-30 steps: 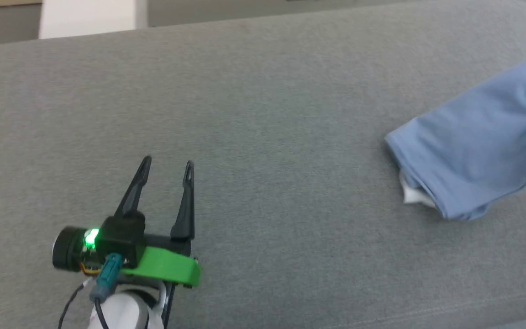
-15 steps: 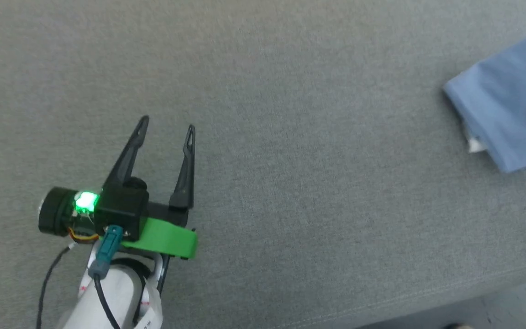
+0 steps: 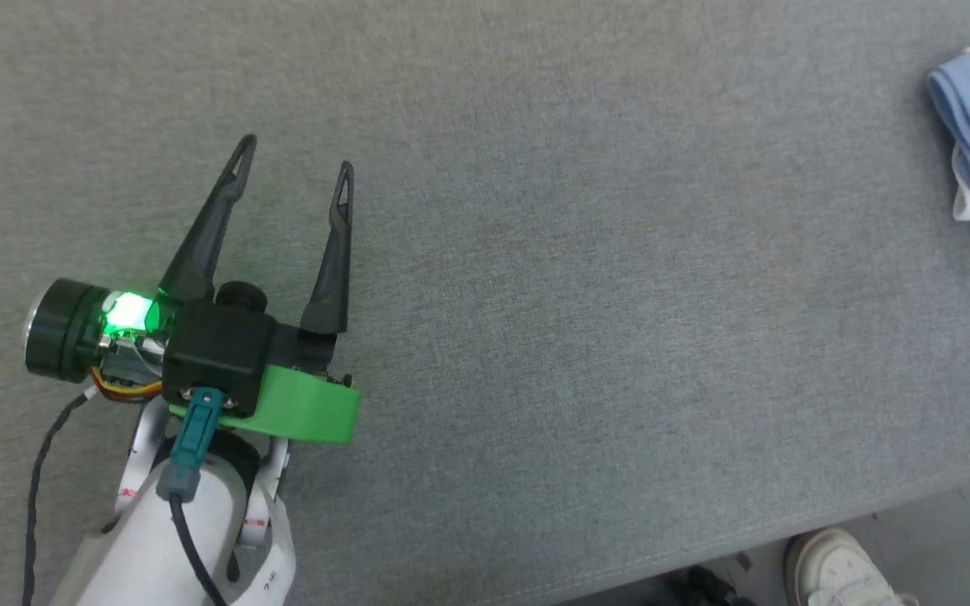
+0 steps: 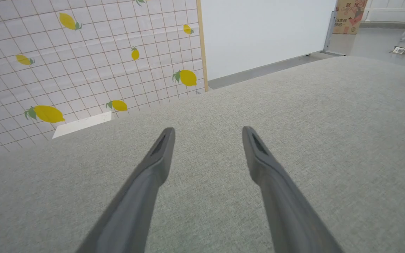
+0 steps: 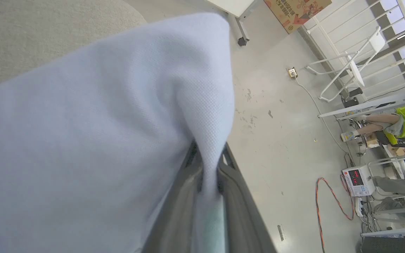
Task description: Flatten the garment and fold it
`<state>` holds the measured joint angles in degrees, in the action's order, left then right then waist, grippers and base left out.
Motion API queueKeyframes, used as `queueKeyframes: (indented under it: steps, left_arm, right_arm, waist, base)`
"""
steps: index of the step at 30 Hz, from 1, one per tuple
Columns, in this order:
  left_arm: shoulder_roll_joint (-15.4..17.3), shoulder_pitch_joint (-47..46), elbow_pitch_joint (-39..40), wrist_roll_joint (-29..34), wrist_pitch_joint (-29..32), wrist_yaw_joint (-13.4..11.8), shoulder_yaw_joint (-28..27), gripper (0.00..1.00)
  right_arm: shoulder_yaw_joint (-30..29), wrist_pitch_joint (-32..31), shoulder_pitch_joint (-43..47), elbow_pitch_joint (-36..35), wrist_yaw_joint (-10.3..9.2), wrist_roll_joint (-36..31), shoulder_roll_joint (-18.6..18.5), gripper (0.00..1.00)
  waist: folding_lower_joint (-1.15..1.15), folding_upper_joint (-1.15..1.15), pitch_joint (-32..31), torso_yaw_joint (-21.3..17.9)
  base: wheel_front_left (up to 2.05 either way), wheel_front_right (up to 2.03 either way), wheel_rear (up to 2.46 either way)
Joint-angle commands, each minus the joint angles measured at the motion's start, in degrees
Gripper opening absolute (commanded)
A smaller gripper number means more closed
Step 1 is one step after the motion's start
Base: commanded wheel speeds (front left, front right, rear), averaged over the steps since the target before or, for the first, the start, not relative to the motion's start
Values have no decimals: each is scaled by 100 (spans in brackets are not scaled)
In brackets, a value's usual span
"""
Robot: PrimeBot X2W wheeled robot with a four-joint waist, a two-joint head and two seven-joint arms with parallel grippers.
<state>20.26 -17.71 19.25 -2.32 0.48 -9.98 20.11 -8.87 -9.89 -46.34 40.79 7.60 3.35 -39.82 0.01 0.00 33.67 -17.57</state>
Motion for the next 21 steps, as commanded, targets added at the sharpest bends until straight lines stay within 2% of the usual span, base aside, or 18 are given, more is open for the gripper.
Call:
queueKeyframes:
  steps: [1, 8, 9, 10, 11, 19, 21]
  left_arm:
    - [66, -121, 42, 54, 44, -22, 4, 100]
    - [142, -213, 161, 172, 172, -31, 36, 100]
    - [148, -223, 171, 191, 169, -45, 31, 100]
    - [142, -238, 195, 220, 137, -87, 12, 100]
    - [126, -245, 221, 234, 104, -124, -2, 100]
    - [35, -179, 250, 157, -137, -320, -108, 100]
    - [118, -165, 212, 269, -226, -270, -29, 100]
  right_arm:
    - [-73, 122, -151, 140, -11, -82, 78, 0]
    - [-436, 553, -465, 930, -11, -458, 242, 0]
    - [-461, 605, -500, 1011, -11, -509, 253, 33]
    - [-489, 654, -544, 1114, -11, -566, 266, 85]
    - [-516, 690, -579, 1195, -11, -604, 278, 100]
    - [-639, 1037, -853, 1766, -11, -901, 292, 100]
    - [-638, 1114, -904, 1876, -11, -965, 282, 100]
  waist:
    - [-1, 0, 257, -107]
    - [-1, 0, 442, -150]
    - [-1, 0, 452, -149]
    - [-1, 0, 464, -146]
    - [-1, 0, 473, -144]
    - [-1, 0, 432, -46]
    - [-1, 0, 369, -5]
  base:
    - [0, 0, 0]
    - [0, 0, 0]
    - [0, 0, 0]
    - [0, 0, 0]
    - [0, 0, 0]
    - [0, 0, 0]
    - [0, 0, 0]
